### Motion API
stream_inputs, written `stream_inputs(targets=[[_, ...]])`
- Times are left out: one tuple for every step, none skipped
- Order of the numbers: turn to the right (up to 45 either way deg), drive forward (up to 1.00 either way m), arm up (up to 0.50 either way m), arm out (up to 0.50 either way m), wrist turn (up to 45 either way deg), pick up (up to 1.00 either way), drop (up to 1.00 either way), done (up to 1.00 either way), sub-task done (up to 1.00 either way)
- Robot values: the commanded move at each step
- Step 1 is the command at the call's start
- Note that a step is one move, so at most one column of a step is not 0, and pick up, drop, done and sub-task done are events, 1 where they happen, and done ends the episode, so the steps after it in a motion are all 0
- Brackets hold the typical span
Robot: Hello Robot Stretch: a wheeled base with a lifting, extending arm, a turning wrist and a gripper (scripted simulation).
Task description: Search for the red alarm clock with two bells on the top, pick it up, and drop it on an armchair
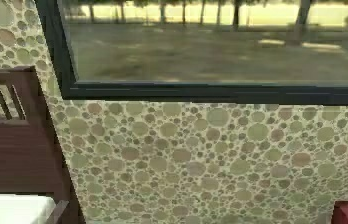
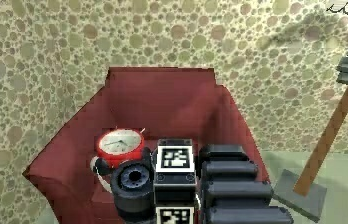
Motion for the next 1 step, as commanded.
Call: stream_inputs(targets=[[-45.0,0.00,0.00,0.00,0.0,0.00,0.00,0.00,0.00]])
